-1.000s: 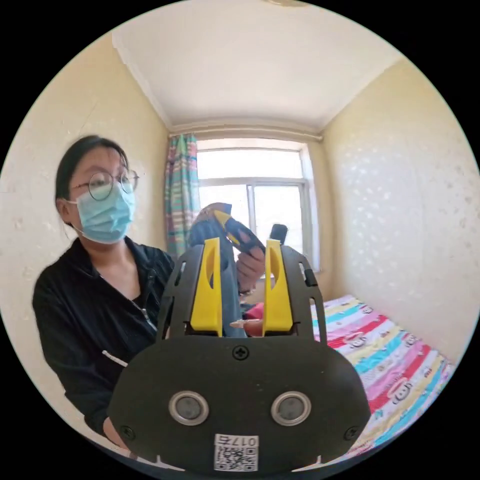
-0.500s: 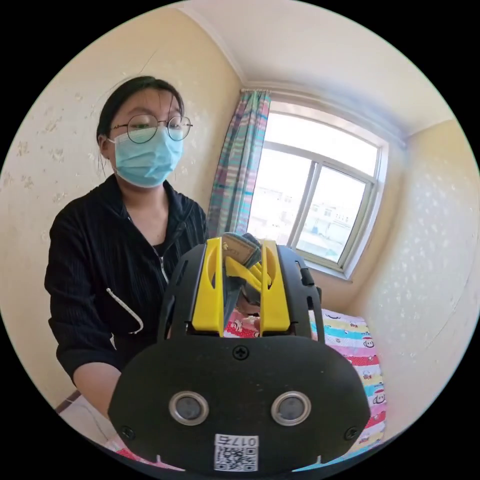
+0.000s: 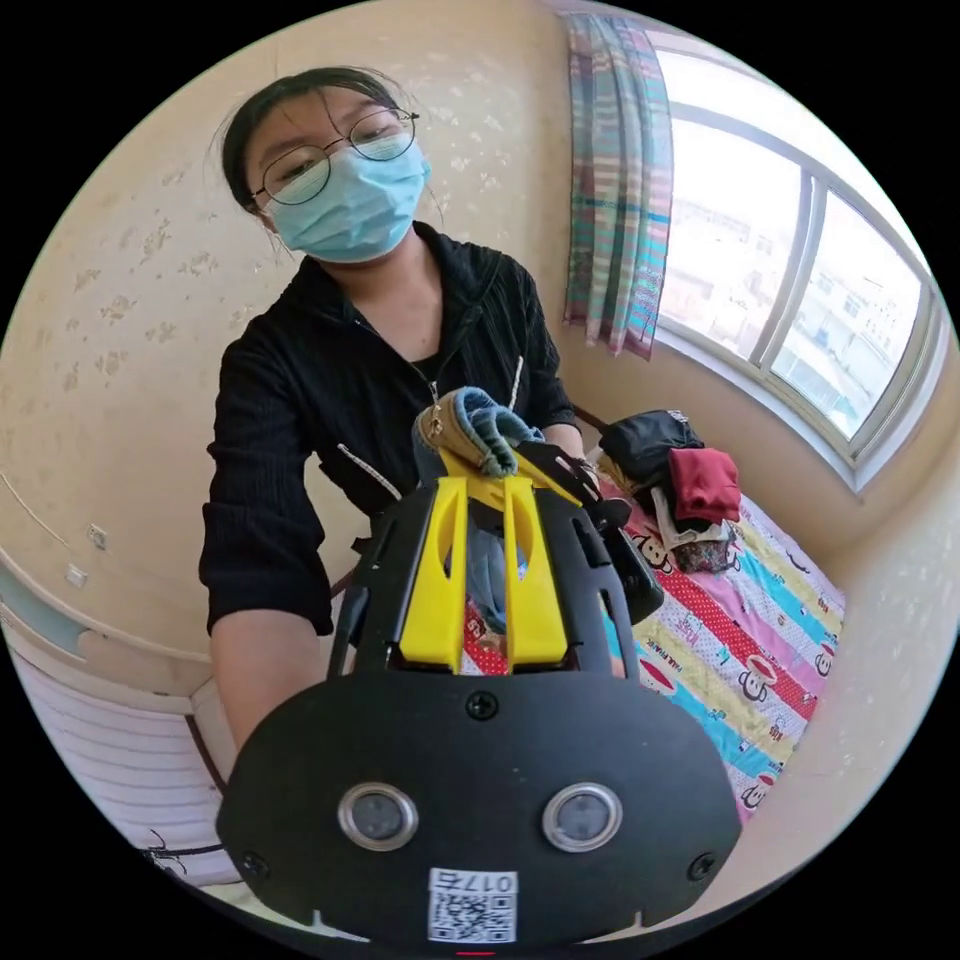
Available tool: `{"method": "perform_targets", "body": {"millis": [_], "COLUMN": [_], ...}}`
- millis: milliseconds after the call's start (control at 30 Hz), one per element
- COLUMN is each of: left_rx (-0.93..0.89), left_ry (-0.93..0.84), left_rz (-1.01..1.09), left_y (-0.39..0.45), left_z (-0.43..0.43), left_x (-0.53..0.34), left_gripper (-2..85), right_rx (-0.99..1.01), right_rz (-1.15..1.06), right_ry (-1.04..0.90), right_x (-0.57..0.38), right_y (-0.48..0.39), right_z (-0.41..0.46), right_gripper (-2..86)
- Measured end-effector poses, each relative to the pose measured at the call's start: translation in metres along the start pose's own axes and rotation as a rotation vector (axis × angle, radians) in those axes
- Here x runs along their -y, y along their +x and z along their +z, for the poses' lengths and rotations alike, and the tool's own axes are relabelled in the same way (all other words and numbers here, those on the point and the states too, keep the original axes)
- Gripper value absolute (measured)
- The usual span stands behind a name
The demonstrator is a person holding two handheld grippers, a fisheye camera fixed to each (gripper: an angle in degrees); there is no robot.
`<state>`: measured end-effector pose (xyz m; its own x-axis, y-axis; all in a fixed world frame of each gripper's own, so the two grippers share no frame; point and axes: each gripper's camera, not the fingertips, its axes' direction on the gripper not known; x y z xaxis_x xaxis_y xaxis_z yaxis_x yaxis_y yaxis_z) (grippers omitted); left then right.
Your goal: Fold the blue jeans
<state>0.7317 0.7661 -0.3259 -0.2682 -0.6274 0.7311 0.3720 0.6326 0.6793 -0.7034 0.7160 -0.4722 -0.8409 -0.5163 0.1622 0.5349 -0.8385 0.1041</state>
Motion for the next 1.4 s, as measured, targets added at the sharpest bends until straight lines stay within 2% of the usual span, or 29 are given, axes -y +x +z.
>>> {"method": "perform_targets", "body": {"millis": [100, 233, 367, 567, 767, 900, 1000, 1100, 1167, 1267, 1333, 1400], "left_rx": [-0.044, -0.074, -0.066, -0.1, -0.188, -0.27, -0.206, -0.209, -0.238, -0.017, 0.36, 0.588], "left_ry": [0.03, 0.049, 0.066, 0.098, 0.115, 0.203, 0.276, 0.477, 0.576, 0.558, 0.596, 0.619], "left_rz": [0.004, 0.005, -0.012, -0.047, -0.049, -0.021, 0.025, 0.134, 0.257, 0.427, 0.545, 0.626], "left_y": [-0.006, -0.013, -0.019, -0.034, -0.045, -0.042, -0.025, 0.001, 0.023, 0.082, 0.146, 0.187], "left_z": [0.003, 0.008, 0.011, 0.016, 0.023, 0.007, -0.014, -0.054, -0.078, -0.11, -0.123, -0.125], "left_x": [-0.012, -0.023, -0.03, -0.036, -0.041, -0.047, -0.052, -0.068, -0.083, -0.104, -0.138, -0.166], "left_gripper": [5.1, 5.1, 5.1, 5.1, 5.2, 5.3, 6.9, 9.2, 7.3, 6.6, 7.8, 8.7], "right_rx": [-0.072, -0.053, -0.022, 0.007, 0.004, -0.155, -0.226, -0.289, -0.383, -0.505, -0.557, -0.608], "right_rz": [-0.064, -0.06, -0.082, -0.162, -0.247, -0.189, -0.127, -0.137, -0.062, 0.035, 0.052, 0.041], "right_ry": [0.075, 0.173, 0.429, 0.468, 0.629, 0.655, 0.664, 0.715, 0.731, 0.798, 0.841, 0.861], "right_x": [-0.02, -0.048, -0.098, -0.14, -0.191, -0.218, -0.232, -0.243, -0.248, -0.26, -0.267, -0.271], "right_y": [-0.002, 0.008, 0.013, 0.012, 0.008, -0.004, -0.015, -0.035, -0.045, -0.063, -0.077, -0.097], "right_z": [-0.002, -0.006, -0.022, -0.011, -0.016, -0.028, -0.039, -0.054, -0.065, -0.085, -0.098, -0.117], "right_gripper": [7.1, 7.7, 7.1, 7.9, 4.5, 3.1, 2.7, 2.6, 2.6, 2.5, 2.5, 2.4]}}
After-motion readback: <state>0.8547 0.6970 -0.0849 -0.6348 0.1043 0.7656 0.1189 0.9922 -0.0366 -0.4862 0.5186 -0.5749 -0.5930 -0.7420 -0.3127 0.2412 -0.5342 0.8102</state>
